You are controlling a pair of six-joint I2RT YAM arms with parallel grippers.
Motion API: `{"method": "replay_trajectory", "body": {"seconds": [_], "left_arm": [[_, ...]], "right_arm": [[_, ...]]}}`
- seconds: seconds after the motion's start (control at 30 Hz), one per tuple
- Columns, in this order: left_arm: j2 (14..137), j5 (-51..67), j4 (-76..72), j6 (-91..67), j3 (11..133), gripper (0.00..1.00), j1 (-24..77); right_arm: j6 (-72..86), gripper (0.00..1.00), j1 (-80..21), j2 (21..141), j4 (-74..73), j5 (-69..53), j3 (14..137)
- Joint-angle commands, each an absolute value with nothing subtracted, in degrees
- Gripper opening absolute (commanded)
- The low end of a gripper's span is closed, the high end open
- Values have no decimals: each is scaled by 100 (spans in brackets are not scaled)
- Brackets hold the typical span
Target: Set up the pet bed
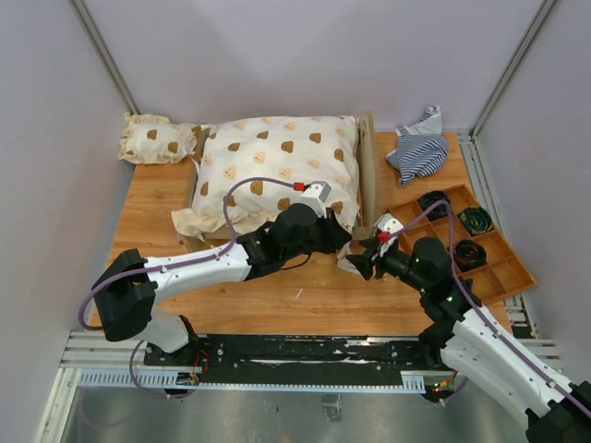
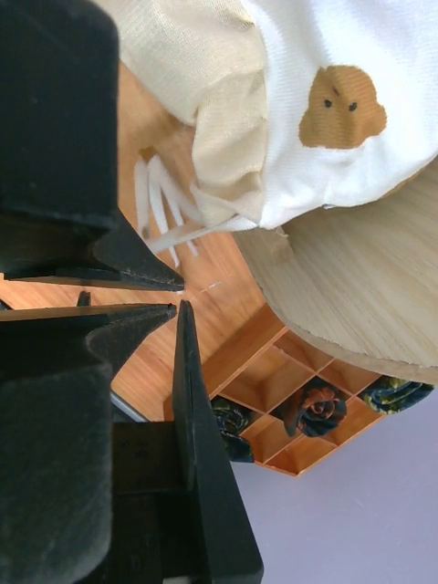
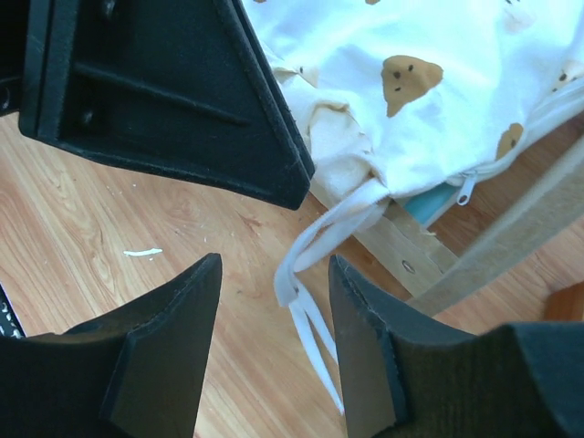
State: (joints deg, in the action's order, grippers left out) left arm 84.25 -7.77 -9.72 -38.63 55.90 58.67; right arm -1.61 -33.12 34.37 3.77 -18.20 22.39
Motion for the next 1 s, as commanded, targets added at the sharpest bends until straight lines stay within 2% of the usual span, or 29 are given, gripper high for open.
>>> {"method": "replay_trajectory", "body": {"seconds": [0.0,0.23,0.53,0.6,0.73,0.77,0.8,0.87,0.9,0.97], "left_arm": [[8159,-674,-928,-3969,5711,15,5841],[8041,-815,-962,-3942,5565,15,5813],[7720,-1320,-567,-3890,5194,55,5541],[7677,-1379,-537,-3824,5113,59,5484],[7540,-1476,-635,-3716,4868,60,5438],[7496,-1470,-714,-3710,4783,60,5440],[7435,-1451,-840,-3697,4691,60,5440],[7355,-1354,-1079,-3610,4506,58,5440],[7327,-1258,-1280,-3469,4327,55,5440],[7328,-1034,-1772,-3160,4013,52,5436]], "right_arm": [[-86,51,-3384,3631,1370,-2142,2069],[174,50,-3394,3830,1473,-1180,1922],[319,56,-3701,3981,2197,-956,1276],[251,57,-3728,4181,2247,-764,1306],[168,54,-3748,4632,2708,-352,1200],[145,50,-3748,4748,2733,-356,1243],[141,41,-3747,4835,2699,-385,1311],[184,11,-3761,4793,2371,-494,1514],[192,2,-3766,4663,2048,-542,1660],[233,0,-3779,4218,1196,-311,2048]]}}
